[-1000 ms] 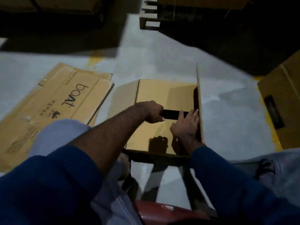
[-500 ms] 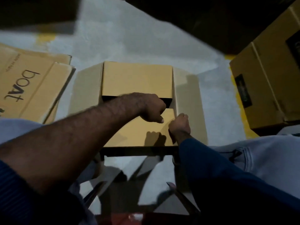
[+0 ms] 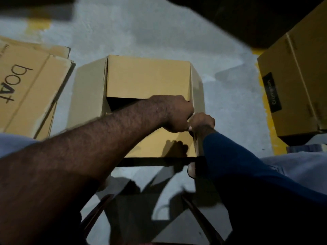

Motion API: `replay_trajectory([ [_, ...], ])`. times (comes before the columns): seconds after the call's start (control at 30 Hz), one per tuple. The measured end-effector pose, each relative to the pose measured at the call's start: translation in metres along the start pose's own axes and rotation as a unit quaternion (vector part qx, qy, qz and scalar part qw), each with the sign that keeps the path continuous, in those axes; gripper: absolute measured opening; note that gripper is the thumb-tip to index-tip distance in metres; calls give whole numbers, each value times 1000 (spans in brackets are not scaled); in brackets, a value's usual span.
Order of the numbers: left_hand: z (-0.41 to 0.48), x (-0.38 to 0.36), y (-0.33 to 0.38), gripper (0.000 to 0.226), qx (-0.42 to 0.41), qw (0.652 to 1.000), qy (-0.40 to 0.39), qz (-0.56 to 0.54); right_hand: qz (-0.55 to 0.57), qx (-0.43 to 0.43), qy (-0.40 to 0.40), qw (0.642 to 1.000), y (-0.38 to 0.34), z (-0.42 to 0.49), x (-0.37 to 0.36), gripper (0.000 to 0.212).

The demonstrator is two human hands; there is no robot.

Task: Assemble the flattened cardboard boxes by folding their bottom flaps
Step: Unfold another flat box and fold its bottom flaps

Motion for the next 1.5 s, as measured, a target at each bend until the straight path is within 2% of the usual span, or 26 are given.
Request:
replay_trajectory([
  [0.1, -3, -2, -6, 46, 17, 1000, -11, 7, 19, -14, 7, 1000, 3, -1, 2, 15],
  [0.23, -2, -5, -6, 45, 28, 999, -30, 1, 46, -37, 55, 997, 9, -15, -4, 41],
  [0.4, -5, -21, -4, 43, 7, 997, -72, 0, 71, -49, 50, 995, 30, -77, -38, 44],
  [0.47, -8, -28, -7, 44, 7, 995, -94, 9, 82, -49, 48, 994, 29, -81, -45, 48],
  [0.53, -12, -31, -13, 46, 13, 994, -109, 11, 82, -35, 34, 995, 22, -74, -45, 44],
  [0.67, -14, -30, -21, 46, 22, 995, -102, -1, 47, -17, 17, 999, 19, -69, -44, 34],
  [0.77, -14, -26, -29, 45, 32, 994, -100, -21, 27, -2, 22, 999, 18, -67, -38, 35],
  [0.93, -8, -15, -45, 41, 64, 994, -75, -36, -8, -36, 66, 997, 23, -34, -2, 61],
  [1.03, -5, -15, -45, 42, 63, 994, -74, -40, 62, -46, 75, 994, 8, 13, 34, 43],
  [1.1, -4, -16, -47, 43, 63, 994, -67, -56, 36, -23, 75, 996, -4, 38, 49, 31],
  [1.2, -3, -18, -56, 42, 74, 994, -52, -61, 23, -22, 62, 998, -15, 55, 47, 27],
  [1.4, -2, -23, -64, 41, 79, 993, -65, -65, 118, -41, 47, 991, -15, 58, 40, 10],
  [1.5, -1, -28, -60, 43, 66, 993, -81, -63, 112, -37, 47, 992, -14, 59, 40, 11],
])
Point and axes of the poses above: each hand's wrist, its own z-axis towards the middle knuckle, its own x-axis out of the back of the hand, y = z × x, the point moved 7 cm from there along z, towards the middle knuckle, and after that the axes turned 10 degrees about y, right-handed, at the moved point
